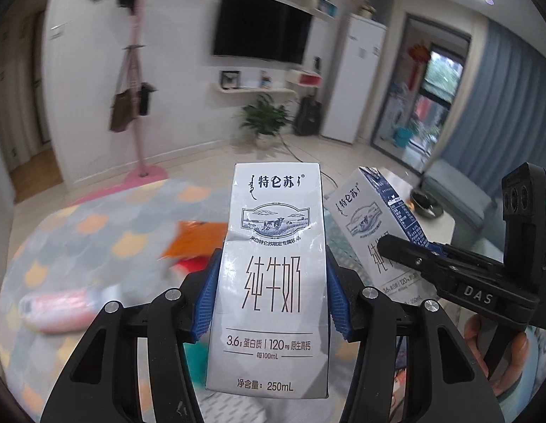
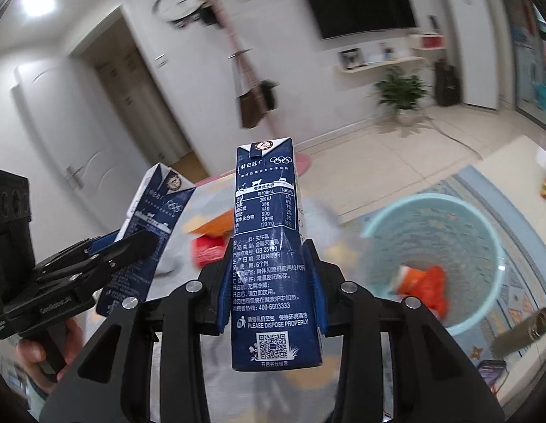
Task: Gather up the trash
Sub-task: 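Carry both cartons over the basket and open both tools to drop them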
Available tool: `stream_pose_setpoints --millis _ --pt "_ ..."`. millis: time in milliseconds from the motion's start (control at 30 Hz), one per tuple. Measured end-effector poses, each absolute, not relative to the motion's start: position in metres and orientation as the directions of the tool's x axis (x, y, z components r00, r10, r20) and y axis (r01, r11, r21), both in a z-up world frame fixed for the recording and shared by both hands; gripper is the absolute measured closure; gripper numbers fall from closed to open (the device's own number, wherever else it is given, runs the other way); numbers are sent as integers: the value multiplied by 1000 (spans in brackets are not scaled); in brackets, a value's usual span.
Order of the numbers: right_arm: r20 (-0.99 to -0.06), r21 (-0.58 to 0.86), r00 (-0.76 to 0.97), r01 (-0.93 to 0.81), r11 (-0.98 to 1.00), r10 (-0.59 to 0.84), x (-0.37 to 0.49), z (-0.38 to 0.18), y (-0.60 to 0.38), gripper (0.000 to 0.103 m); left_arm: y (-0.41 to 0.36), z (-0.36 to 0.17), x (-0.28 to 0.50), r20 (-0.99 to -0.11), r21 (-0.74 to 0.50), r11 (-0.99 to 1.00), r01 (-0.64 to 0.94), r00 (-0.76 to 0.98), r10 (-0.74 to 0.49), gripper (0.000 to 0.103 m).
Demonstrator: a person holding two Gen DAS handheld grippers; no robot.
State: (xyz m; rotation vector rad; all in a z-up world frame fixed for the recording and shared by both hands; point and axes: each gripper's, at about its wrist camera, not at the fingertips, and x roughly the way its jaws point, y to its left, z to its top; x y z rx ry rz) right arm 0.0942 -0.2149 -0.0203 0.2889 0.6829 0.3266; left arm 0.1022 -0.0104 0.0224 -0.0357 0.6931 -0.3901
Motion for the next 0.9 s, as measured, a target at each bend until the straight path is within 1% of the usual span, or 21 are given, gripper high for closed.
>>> stream_pose_setpoints --millis 233,300,467,600,667,900 --pt "-608 367 754 -9 930 247 114 -50 -284 70 -94 10 140 -656 -145 880 452 622 -428 52" --pt "-631 353 750 51 934 198 122 -63 -296 70 -118 -1 152 -682 -129 873 471 597 -423 52" --pt "-690 329 714 167 929 116 143 -101 -318 70 -157 -27 175 -730 -133 851 508 530 -430 52" --pt "-727 283 685 241 928 43 155 -128 -330 70 -174 -43 191 -746 -153 844 514 500 -440 52" --pt "-743 269 668 266 925 24 159 -140 -338 70 -178 -46 200 -749 -163 843 513 492 -444 52" --pt "-771 287 635 293 912 39 177 -162 -350 68 -185 -53 219 -750 -193 850 490 485 -450 51"
